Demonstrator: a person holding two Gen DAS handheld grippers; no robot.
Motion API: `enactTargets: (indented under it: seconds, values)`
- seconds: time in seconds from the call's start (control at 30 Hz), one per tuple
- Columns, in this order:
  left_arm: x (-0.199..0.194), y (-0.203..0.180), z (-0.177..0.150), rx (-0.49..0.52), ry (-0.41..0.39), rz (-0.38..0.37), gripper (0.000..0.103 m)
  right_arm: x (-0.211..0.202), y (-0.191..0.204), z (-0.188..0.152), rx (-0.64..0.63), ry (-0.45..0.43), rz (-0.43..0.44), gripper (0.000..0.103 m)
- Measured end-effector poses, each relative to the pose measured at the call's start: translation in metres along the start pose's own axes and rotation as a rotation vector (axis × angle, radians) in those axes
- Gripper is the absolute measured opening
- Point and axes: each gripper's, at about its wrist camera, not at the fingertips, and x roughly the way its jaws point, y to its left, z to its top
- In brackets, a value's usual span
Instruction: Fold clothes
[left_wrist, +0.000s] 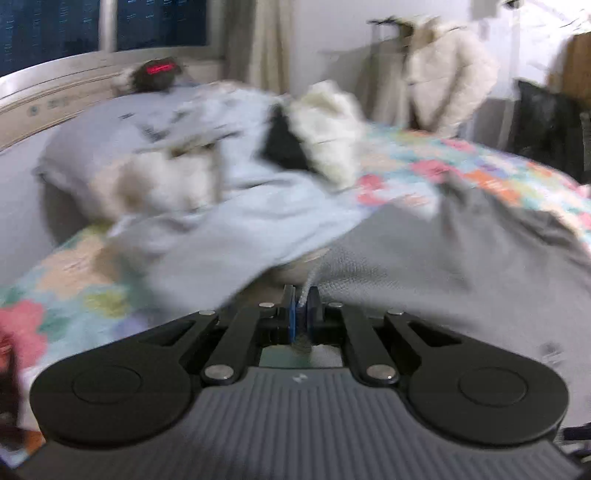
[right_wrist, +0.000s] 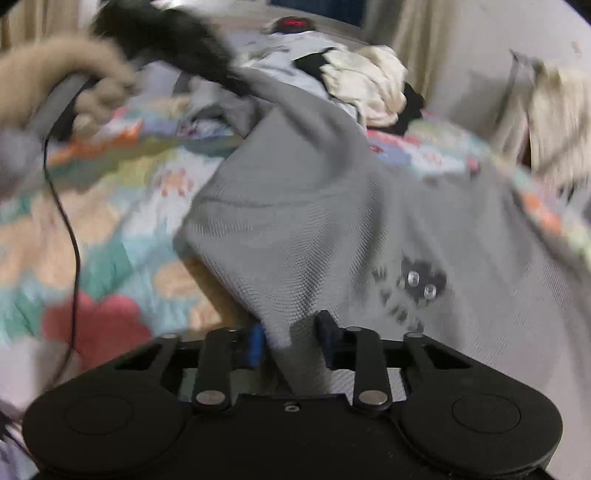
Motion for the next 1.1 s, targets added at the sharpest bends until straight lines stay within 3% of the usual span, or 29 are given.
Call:
enactTargets:
  seconds: [0.1,0.17,0.2,0.3,0.4,0.47,0.53,0.63,0.67,0.87,0.97,1.1]
  values:
    - [0.03,0.012,-0.022,-0.04,0.146,-0.013,0.01,-0.004,-0.012,-0.007,0.11,-0.004,0.083,0.028]
    - [0.039,0.014,-0.036,-0.073,0.206,0.001,0.013,-0.004,-0.013,-0.013,0.136,0.0,0.126,0.031]
    - [0.042,0.015,-0.042,-0.084,0.229,0.008,0.018,-0.005,-0.012,-0.016,0.141,0.004,0.132,0.031]
    - [0.029,0.005,-0.045,-0.037,0.223,0.02,0.046,-0.02,-0.021,-0.029,0.273,0.011,0.215,0.037]
    - [0.011,-0.005,-0.043,0.0,0.249,-0.052,0.051,-0.055,-0.037,-0.052,0.482,-0.037,0.266,0.042]
    - [-0.006,-0.014,-0.045,0.014,0.262,-0.124,0.054,-0.088,-0.051,-0.073,0.614,-0.08,0.225,0.047]
    - [-0.022,-0.024,-0.048,0.034,0.274,-0.194,0.057,-0.119,-0.059,-0.095,0.714,-0.108,0.121,0.048]
    - [-0.039,-0.054,-0.056,0.148,0.278,-0.281,0.06,-0.155,-0.052,-0.124,0.738,-0.085,-0.087,0.053]
    - [-0.043,-0.065,-0.058,0.198,0.277,-0.313,0.061,-0.159,-0.048,-0.13,0.727,-0.062,-0.121,0.053]
    - [-0.053,-0.126,-0.074,0.406,0.3,-0.46,0.068,-0.148,-0.044,-0.136,0.677,-0.033,-0.149,0.057]
    - [-0.052,-0.15,-0.081,0.487,0.309,-0.516,0.07,-0.129,-0.047,-0.126,0.602,-0.014,-0.209,0.053]
    - [-0.056,-0.19,-0.096,0.706,0.25,-0.569,0.071,-0.121,-0.068,-0.116,0.62,-0.111,-0.265,0.047]
